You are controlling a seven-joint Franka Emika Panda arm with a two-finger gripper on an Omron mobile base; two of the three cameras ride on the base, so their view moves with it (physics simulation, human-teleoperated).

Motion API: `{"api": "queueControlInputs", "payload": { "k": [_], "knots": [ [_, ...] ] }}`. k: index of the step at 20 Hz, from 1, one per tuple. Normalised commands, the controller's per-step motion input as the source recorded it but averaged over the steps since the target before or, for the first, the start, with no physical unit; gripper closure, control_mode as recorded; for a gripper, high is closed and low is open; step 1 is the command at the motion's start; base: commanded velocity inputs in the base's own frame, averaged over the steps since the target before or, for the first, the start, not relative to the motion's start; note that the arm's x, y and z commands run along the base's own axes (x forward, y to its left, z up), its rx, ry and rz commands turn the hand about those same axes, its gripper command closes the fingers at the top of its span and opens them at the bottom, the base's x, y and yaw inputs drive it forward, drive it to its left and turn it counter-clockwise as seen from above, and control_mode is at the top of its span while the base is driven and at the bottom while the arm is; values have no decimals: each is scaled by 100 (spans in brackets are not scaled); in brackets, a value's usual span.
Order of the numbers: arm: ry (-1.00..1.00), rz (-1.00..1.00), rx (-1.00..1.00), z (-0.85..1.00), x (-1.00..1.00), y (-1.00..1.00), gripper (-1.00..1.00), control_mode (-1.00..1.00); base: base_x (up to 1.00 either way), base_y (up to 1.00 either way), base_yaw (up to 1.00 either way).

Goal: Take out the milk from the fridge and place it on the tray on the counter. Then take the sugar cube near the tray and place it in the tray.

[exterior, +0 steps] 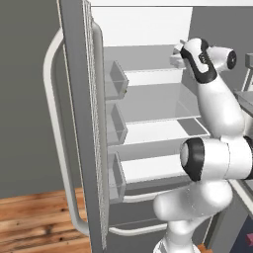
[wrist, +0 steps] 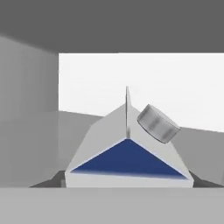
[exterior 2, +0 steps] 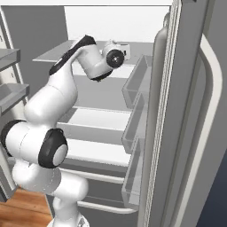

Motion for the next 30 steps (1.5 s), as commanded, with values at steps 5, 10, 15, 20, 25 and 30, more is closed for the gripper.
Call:
{"api": "queueControlInputs", "payload": {
  "k": [5, 10, 15, 20, 25, 30],
  "knots": [
    [-28, -10, 0, 79, -100, 24, 100, -100, 0, 0, 0],
    [-1, -11, 0, 54, -100, 3, 100, -100, 0, 0, 0],
    [18, -8, 0, 33, -95, 0, 100, -100, 0, 0, 0],
    [13, -1, 0, 39, -76, 0, 100, -100, 0, 0, 0],
    [21, 0, 0, 51, -71, 0, 100, -100, 0, 0, 0],
    [30, 0, 0, 28, -43, 6, 100, -100, 0, 0, 0]
  ]
}}
